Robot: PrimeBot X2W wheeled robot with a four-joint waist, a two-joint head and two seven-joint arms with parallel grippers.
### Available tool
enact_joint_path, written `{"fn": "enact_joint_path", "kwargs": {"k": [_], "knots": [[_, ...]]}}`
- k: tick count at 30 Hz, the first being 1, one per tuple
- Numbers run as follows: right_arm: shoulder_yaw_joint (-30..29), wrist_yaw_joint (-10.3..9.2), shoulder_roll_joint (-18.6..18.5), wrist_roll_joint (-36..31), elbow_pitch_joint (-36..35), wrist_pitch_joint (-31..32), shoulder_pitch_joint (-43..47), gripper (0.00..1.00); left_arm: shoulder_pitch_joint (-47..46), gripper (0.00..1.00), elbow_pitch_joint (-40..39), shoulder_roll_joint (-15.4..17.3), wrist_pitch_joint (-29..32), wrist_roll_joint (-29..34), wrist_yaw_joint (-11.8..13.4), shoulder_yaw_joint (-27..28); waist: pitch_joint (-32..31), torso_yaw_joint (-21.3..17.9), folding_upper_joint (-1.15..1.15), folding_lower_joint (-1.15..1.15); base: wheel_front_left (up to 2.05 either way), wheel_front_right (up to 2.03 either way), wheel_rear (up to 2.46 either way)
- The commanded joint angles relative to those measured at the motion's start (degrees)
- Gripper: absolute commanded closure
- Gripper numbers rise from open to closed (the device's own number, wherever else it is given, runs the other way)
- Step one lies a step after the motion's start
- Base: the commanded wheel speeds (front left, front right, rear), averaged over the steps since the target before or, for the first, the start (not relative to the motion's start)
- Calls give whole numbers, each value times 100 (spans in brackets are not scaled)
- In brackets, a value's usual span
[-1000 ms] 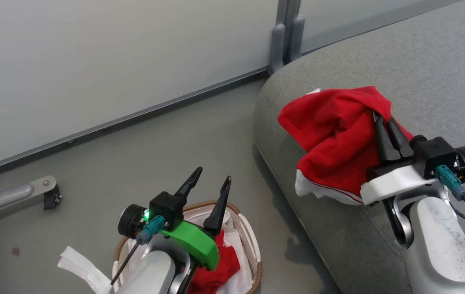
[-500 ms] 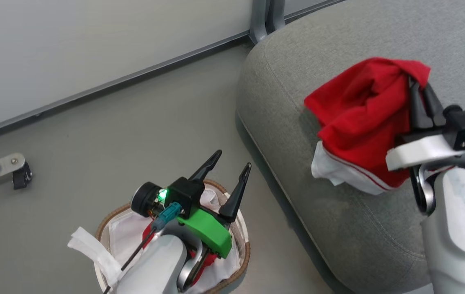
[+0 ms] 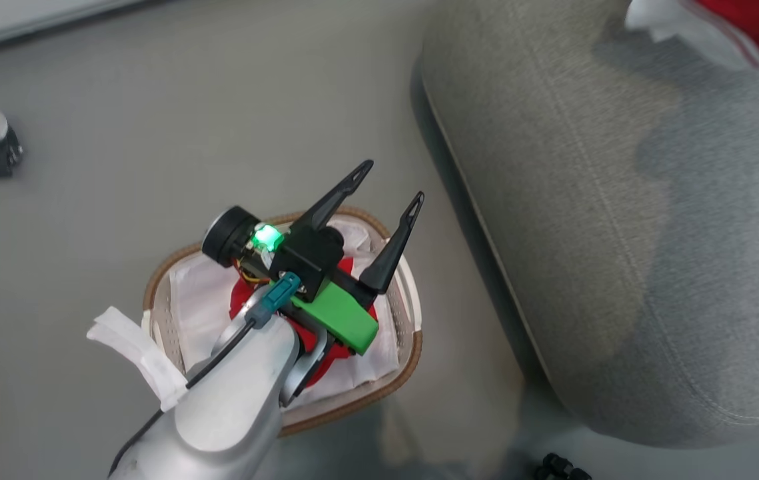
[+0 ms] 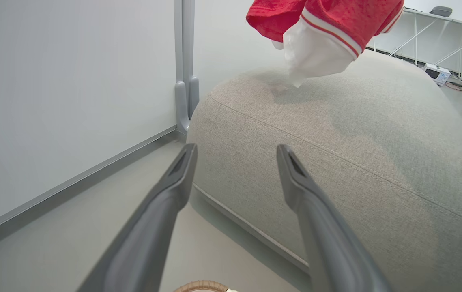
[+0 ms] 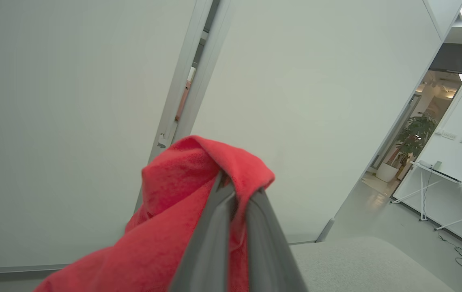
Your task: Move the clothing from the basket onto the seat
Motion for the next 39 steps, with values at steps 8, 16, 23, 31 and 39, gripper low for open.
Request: {"fn": "enact_joint_path", "kwargs": {"k": [8,16,23,31,39], "knots": [[-476,-8,-197,-291,987,-11,-163,100,-395,0,-77,74,-3,116,-9,-53,1242,607,0,-1,0,0,0],[-681,-8,10,-445,1085,-12,428,77,-188,0,-20,77,-3,128,14,90,1132,596,0,-1,0,0,0],[-550,-8,161,-384,622,-11,923,0,6,0,-38,174,-3,135,7,217,844,557,0,-1,0,0,0],[-410,-8,188,-329,422,-12,1353,0,433,0,-169,50,-3,111,19,635,67,593,0,-1,0,0,0],[119,-8,230,-304,330,-11,1521,0,907,0,-271,-201,-3,57,30,1347,-870,831,0,-1,0,0,0]]}}
